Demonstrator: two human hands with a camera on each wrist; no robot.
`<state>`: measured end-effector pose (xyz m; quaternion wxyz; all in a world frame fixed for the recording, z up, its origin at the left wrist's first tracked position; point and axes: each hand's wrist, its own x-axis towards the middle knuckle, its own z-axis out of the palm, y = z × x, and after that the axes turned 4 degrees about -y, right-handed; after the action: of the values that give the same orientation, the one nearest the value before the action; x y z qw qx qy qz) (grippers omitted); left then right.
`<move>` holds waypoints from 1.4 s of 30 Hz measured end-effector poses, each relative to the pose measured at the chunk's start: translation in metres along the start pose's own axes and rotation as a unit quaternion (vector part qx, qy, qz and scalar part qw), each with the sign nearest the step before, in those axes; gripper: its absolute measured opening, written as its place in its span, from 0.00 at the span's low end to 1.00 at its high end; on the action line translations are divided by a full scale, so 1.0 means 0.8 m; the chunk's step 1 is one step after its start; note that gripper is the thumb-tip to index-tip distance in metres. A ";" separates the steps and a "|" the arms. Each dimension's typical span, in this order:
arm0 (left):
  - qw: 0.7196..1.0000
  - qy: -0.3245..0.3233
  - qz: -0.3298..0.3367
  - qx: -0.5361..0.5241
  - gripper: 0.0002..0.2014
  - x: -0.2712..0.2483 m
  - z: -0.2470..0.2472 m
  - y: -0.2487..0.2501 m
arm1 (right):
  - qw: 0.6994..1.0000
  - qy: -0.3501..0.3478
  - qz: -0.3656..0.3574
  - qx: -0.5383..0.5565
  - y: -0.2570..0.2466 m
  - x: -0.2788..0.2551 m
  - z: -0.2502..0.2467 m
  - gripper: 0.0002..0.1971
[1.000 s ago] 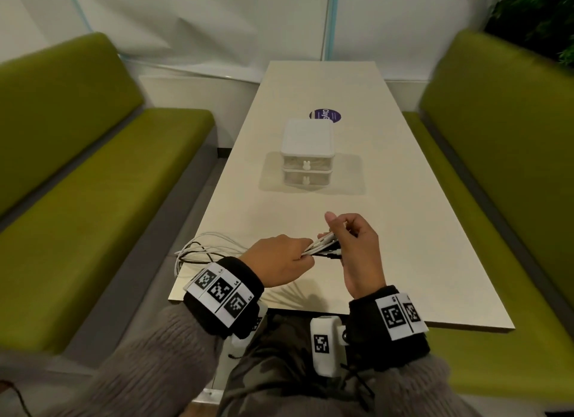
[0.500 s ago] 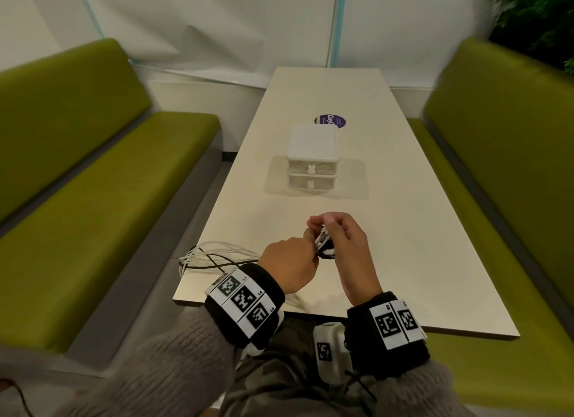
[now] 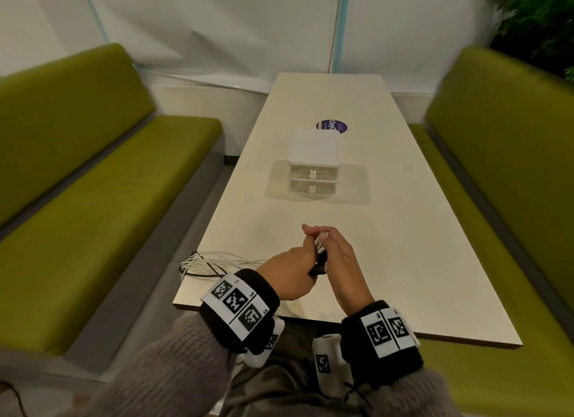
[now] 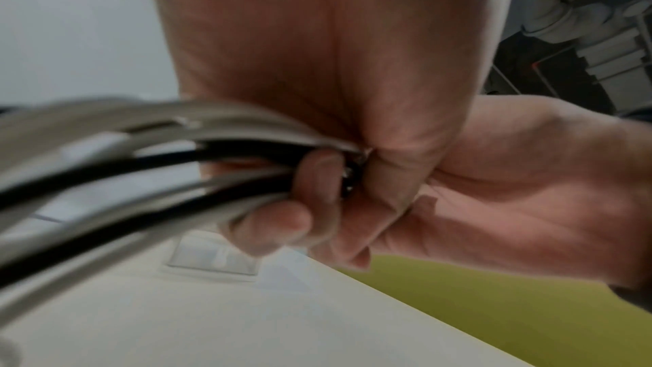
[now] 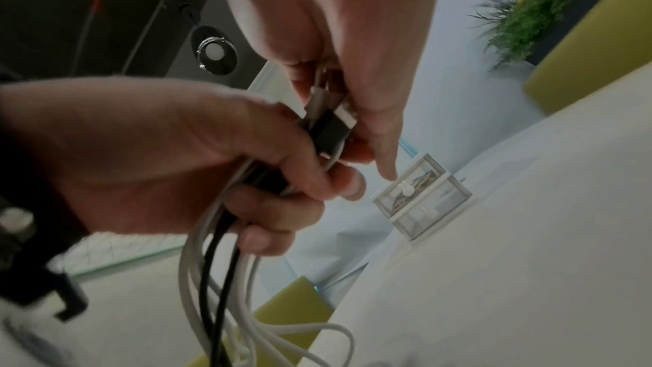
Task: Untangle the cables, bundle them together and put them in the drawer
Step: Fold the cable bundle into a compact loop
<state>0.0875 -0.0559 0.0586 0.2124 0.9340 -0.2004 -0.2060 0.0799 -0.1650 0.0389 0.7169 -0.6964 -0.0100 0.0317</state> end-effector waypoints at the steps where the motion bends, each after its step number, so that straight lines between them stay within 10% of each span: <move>1: 1.000 -0.004 0.006 -0.012 0.31 0.001 0.000 -0.003 | 1.000 -0.009 0.010 0.028 -0.002 0.000 -0.001 0.17; 9: 1.000 -0.001 0.025 -0.016 0.22 0.002 -0.011 -0.015 | 0.981 -0.083 0.112 0.136 -0.028 0.007 -0.027 0.37; 19: 0.980 0.048 0.039 0.190 0.16 -0.008 -0.022 -0.008 | 0.997 -0.026 0.072 0.006 -0.046 0.019 0.005 0.39; 42: 0.980 0.131 0.019 0.147 0.11 -0.001 -0.027 0.001 | 0.997 -0.008 0.033 0.076 -0.056 0.019 0.028 0.40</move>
<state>0.0963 -0.0495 0.0769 0.1014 0.9698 -0.2169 -0.0462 0.0953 -0.1433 0.0840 0.7663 -0.6394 0.0095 0.0620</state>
